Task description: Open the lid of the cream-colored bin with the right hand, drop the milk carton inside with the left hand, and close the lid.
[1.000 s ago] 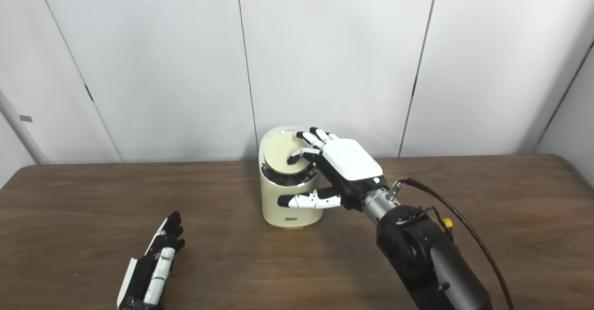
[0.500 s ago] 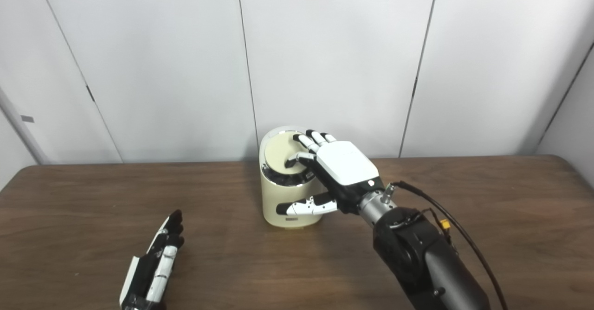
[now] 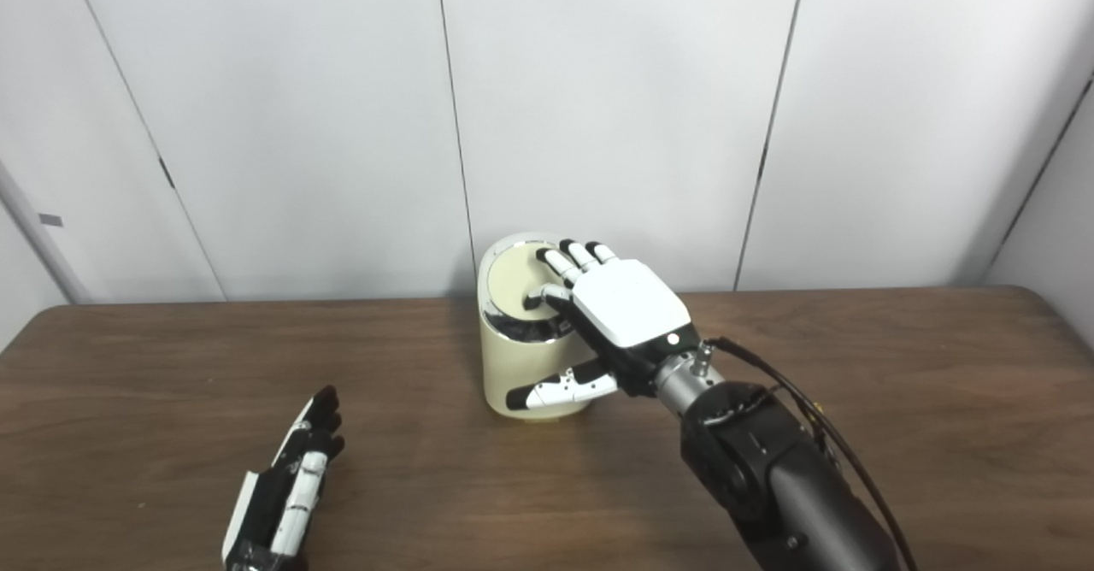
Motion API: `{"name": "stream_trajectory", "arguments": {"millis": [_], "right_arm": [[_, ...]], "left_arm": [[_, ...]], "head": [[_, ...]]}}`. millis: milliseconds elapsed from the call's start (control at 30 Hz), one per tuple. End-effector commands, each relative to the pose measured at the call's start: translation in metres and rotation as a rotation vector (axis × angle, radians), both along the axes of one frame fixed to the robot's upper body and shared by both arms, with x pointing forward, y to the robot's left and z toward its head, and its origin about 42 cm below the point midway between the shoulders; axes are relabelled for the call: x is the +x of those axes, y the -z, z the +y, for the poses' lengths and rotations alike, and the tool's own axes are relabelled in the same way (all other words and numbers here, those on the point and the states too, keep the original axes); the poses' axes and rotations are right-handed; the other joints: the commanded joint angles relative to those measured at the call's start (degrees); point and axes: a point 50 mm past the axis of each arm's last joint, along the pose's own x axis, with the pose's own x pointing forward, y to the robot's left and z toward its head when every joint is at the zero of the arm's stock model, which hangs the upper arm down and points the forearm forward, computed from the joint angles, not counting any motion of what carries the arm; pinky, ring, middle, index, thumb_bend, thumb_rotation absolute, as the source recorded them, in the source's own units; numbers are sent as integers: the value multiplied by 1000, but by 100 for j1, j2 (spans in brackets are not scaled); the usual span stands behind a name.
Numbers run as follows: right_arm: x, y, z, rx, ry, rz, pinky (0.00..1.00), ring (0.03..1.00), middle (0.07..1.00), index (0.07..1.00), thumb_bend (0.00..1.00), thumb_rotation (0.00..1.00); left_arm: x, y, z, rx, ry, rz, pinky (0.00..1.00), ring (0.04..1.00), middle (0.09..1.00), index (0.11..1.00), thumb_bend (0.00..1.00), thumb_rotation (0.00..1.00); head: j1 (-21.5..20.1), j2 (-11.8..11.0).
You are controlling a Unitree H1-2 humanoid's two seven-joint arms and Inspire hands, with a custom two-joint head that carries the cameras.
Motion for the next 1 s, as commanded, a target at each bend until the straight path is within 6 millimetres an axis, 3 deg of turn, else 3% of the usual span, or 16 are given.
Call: {"name": "stream_trajectory", "arguments": {"millis": [0, 300, 667, 967], "right_arm": [[7, 2, -4, -62, 30, 39, 1000, 1000, 986, 747, 659, 950], [4, 1, -6, -49, 25, 60, 999, 1000, 984, 738, 656, 974], [-15, -44, -19, 119, 39, -25, 981, 1000, 982, 794, 596, 994], [-26, -58, -34, 170, 72, -64, 954, 1000, 965, 796, 607, 996]], "left_arm": [[-7, 12, -7, -22, 6, 34, 966, 979, 978, 977, 596, 813], [-9, 11, -6, -31, 1, 34, 958, 971, 970, 975, 586, 800], [-10, 11, -4, -26, 8, 38, 963, 976, 972, 976, 588, 795], [-11, 11, -1, -18, 7, 39, 961, 973, 969, 975, 597, 798]], "head": [[18, 22], [18, 47], [3, 96], [-6, 119]]}}
